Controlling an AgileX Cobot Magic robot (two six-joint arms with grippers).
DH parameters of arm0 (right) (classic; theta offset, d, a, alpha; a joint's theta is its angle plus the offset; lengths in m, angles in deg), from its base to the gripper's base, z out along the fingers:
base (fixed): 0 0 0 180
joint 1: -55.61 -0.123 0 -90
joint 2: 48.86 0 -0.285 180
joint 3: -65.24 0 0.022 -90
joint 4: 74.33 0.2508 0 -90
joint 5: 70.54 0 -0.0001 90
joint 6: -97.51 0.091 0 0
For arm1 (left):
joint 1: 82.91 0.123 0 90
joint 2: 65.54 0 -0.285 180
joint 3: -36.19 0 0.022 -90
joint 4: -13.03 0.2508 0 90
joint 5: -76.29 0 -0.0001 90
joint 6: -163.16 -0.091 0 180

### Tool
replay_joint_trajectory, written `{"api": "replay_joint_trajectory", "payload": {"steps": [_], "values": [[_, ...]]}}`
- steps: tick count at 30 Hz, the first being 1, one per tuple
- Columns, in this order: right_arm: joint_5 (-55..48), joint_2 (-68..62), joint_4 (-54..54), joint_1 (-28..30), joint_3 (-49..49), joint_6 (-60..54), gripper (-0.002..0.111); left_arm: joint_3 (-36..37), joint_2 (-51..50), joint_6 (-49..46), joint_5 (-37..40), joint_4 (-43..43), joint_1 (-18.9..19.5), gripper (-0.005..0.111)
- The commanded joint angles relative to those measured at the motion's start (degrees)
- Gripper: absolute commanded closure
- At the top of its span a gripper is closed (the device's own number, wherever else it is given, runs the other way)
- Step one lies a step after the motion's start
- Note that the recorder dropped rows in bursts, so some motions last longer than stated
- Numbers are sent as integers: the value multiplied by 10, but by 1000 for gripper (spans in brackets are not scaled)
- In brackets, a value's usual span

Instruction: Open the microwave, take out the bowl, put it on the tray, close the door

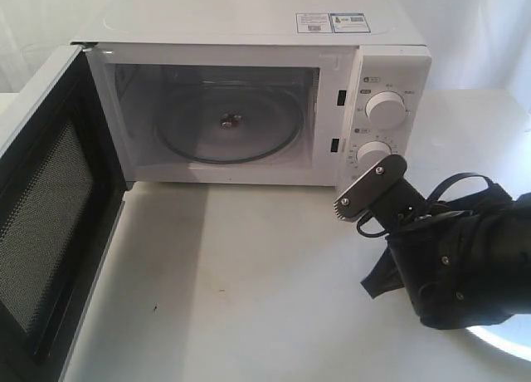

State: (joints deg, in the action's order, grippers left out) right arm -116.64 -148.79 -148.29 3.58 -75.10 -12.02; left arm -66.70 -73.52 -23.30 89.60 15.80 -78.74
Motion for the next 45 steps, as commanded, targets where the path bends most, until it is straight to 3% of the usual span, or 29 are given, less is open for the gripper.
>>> {"api": "replay_joint_trajectory", "payload": {"steps": [1,5,9,11,16,19,23,26,40,43,45], "values": [[-2,9,-31,1,-2,45,78,1,2,2,0,-2,-2,107],[67,31,-50,-21,-21,61,88,1,2,2,0,-2,-2,107],[343,77,-119,-72,-65,67,108,1,2,2,0,-2,-2,107],[453,89,-162,-96,-117,82,108,1,2,2,0,-2,-2,107],[450,56,-134,-140,-336,108,108,1,2,2,0,-2,-2,107],[507,-23,-127,-172,-482,118,108,1,2,2,0,-2,-2,107],[485,-180,-149,-225,-645,118,108,1,2,2,0,-2,-2,107],[478,-264,-186,-235,-701,118,108,1,2,2,0,-2,-2,107],[398,-290,-227,-240,-681,-16,108,1,2,2,0,-2,-2,107],[306,-289,-220,-250,-659,-86,108,1,2,2,0,-2,-2,107],[184,-288,-189,-257,-650,-173,108,1,2,2,0,-2,-2,107]]}}
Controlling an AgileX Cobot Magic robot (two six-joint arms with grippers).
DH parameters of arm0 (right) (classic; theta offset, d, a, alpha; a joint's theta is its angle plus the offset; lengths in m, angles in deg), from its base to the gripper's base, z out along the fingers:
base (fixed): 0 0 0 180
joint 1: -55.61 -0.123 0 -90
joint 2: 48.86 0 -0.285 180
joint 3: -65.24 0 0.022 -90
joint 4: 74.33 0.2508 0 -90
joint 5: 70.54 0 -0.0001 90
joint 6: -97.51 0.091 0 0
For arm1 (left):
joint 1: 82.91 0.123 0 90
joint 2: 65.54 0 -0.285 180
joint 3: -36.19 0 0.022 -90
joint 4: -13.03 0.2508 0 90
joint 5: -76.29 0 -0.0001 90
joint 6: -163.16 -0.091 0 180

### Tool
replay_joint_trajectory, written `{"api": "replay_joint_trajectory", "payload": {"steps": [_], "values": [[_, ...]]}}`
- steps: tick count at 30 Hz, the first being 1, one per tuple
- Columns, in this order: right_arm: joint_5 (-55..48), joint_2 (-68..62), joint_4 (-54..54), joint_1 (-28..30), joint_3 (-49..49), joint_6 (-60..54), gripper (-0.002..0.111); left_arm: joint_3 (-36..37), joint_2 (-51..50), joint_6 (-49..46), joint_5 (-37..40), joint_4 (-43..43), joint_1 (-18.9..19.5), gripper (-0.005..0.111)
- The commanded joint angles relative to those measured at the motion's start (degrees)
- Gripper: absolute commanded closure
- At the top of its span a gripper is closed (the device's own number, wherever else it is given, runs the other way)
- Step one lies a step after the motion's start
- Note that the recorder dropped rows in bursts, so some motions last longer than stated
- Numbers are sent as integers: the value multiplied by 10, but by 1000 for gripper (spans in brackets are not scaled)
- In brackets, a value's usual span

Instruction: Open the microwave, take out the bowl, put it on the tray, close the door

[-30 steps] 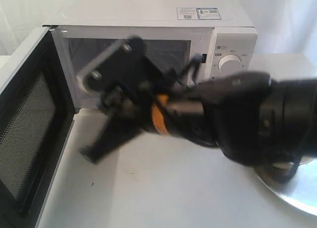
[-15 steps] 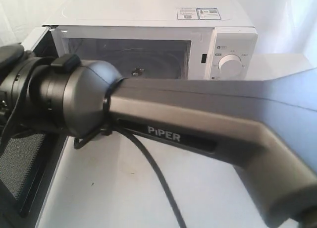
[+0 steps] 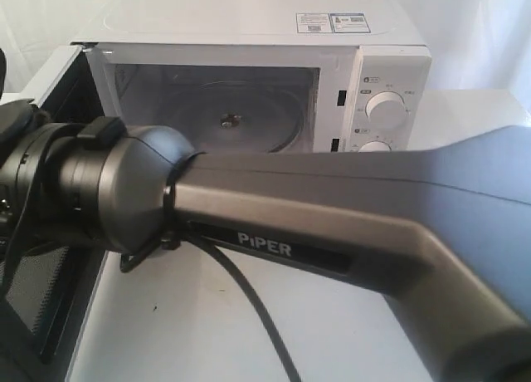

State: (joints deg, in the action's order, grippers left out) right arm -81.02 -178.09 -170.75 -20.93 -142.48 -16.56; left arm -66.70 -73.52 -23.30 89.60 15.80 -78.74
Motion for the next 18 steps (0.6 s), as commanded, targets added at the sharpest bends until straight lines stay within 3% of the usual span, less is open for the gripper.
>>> {"api": "replay_joint_trajectory", "payload": {"steps": [1,5,9,18], "values": [[-237,5,59,-14,24,-163,108,1,2,2,0,-2,-2,107],[-448,14,72,4,24,-256,108,1,2,2,0,-2,-2,107],[-595,44,39,30,24,-271,108,1,2,2,0,-2,-2,107],[-595,133,31,46,24,-268,108,1,2,2,0,-2,-2,107]]}}
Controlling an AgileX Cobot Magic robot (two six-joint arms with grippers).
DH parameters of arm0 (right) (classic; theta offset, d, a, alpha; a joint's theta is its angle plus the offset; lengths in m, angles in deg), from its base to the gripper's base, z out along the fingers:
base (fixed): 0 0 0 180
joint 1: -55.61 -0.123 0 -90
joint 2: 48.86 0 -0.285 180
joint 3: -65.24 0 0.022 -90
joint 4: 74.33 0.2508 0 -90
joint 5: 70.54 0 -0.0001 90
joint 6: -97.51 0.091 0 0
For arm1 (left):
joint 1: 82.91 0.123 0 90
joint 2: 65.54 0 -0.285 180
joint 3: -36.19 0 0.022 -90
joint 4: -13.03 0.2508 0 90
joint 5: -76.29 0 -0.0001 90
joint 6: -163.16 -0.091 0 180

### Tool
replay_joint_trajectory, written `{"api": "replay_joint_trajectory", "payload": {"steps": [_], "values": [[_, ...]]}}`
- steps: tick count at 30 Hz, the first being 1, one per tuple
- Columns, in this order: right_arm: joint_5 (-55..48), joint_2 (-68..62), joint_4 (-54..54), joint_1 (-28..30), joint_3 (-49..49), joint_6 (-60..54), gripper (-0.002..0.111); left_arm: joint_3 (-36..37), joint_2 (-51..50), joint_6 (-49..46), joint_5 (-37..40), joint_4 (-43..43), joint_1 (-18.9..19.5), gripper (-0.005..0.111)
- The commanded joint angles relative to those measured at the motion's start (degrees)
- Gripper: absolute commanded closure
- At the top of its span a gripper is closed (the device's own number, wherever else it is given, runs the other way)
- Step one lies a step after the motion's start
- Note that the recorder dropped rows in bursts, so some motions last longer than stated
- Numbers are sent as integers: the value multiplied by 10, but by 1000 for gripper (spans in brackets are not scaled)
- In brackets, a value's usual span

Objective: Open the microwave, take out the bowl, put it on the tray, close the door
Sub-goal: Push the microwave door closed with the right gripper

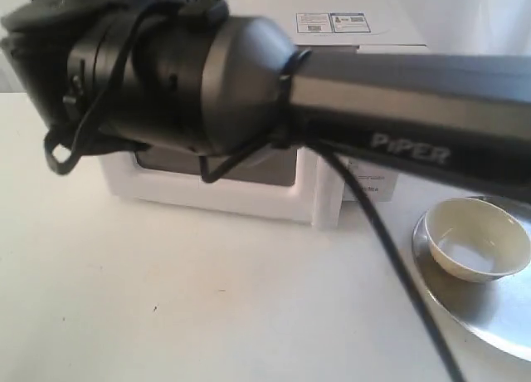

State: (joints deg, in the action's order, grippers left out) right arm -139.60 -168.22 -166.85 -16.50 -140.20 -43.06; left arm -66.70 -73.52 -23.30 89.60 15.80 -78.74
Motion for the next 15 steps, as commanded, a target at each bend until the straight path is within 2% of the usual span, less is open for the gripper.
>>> {"api": "replay_joint_trajectory", "payload": {"steps": [1,8,11,14,15], "values": [[-9,41,-8,2,1,-3,108,1,2,2,0,-2,-2,107],[-9,53,35,2,1,-2,108,1,2,2,0,-2,-2,107],[26,53,200,2,1,-37,108,1,2,2,0,-2,-2,107],[147,51,464,3,2,-215,108,1,2,2,0,-2,-2,107],[185,47,547,2,6,-308,108,1,2,2,0,-2,-2,107]]}}
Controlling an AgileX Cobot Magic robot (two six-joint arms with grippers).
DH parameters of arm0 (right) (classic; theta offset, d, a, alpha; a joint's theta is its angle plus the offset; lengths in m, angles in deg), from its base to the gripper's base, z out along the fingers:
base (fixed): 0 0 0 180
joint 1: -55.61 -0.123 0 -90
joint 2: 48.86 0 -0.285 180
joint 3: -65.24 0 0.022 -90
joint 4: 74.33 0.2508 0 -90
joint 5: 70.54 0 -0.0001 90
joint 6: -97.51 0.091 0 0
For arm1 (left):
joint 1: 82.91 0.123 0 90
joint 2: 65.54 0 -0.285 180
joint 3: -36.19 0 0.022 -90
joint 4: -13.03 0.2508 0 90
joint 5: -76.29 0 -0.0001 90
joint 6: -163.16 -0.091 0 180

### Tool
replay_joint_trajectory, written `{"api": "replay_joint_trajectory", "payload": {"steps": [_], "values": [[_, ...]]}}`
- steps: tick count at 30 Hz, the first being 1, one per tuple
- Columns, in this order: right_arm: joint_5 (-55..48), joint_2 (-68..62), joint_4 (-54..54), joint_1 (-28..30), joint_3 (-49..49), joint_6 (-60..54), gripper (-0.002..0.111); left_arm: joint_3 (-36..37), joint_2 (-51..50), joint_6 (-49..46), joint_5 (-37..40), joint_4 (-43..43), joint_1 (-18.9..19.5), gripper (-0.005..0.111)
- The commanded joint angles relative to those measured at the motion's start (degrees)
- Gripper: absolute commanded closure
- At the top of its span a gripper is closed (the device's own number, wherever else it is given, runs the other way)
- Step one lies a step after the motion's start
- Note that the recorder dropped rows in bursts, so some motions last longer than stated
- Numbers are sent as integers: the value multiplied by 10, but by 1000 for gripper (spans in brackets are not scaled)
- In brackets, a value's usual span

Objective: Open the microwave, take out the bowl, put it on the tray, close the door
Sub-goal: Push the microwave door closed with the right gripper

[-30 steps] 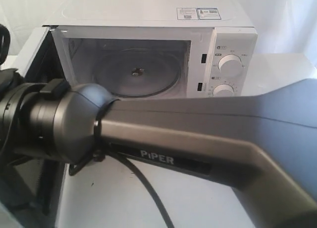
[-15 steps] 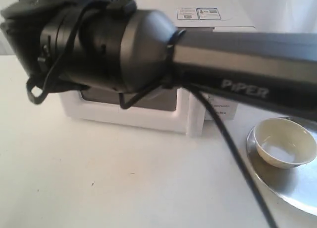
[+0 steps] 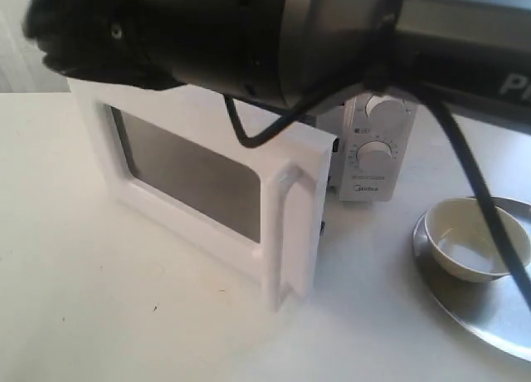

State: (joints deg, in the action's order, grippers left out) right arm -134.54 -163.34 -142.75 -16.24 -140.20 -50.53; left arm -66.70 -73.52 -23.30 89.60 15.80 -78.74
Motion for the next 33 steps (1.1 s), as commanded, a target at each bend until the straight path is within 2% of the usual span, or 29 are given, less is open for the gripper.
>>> {"api": "replay_joint_trajectory", "payload": {"steps": [1,3,6,8,12,15,18,33], "values": [[167,-5,377,-1,9,-287,108,1,2,2,0,-2,-2,107],[195,-18,457,-4,11,-364,108,1,2,2,0,-2,-2,107],[153,-45,455,-4,11,-373,108,1,2,2,0,-2,-2,107],[97,-64,417,0,11,-371,108,1,2,2,0,-2,-2,107],[-58,-120,241,0,11,-305,108,1,2,2,0,-2,-2,107],[-60,-153,134,5,11,-253,108,1,2,2,0,-2,-2,107],[-60,-166,98,14,12,-212,108,1,2,2,0,-2,-2,107],[-60,-170,45,98,12,-143,108,1,2,2,0,-2,-2,107]]}}
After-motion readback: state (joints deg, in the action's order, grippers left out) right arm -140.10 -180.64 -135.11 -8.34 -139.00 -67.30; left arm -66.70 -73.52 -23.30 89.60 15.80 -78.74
